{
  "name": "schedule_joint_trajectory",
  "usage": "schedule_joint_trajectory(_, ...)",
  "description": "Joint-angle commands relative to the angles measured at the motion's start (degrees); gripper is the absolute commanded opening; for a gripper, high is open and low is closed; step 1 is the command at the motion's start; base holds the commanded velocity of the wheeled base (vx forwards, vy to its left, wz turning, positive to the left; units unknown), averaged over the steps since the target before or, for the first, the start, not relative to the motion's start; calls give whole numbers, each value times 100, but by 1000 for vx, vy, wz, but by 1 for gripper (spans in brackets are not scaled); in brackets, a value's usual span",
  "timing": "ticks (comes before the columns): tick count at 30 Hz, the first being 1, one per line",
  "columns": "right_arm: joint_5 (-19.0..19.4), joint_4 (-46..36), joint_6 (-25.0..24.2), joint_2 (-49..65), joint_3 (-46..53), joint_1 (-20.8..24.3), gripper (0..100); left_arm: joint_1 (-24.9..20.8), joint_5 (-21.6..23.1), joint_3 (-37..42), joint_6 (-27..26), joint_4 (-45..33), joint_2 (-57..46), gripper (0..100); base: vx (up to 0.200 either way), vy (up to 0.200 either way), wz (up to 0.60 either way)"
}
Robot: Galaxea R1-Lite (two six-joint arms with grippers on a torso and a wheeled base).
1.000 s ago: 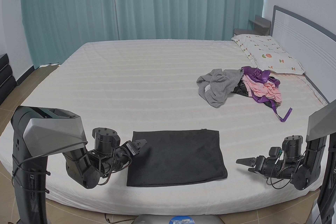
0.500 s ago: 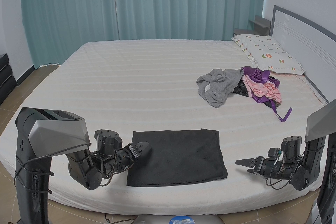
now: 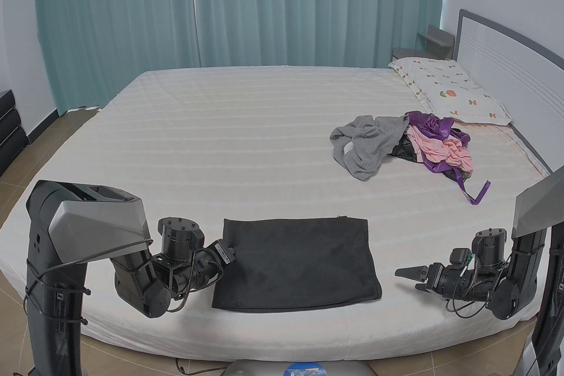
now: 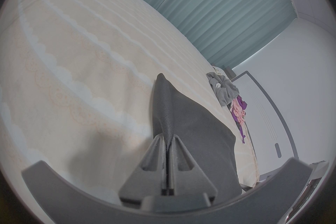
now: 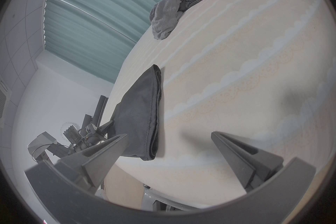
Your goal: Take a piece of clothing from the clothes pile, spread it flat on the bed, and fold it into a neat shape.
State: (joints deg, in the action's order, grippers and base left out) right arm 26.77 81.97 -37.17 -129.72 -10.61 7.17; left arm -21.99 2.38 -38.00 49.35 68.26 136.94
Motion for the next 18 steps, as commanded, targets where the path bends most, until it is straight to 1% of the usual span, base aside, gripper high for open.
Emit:
schedule_joint_trajectory(1,4,3,-1,-9,-20,-14,100,-7,-18,12,-4,4,8,0,0,0,0)
schedule_joint_trajectory(18,4,12,-1,-71,-12,4,100,-33,-97,82,-22,4,-18,0,0,0,0)
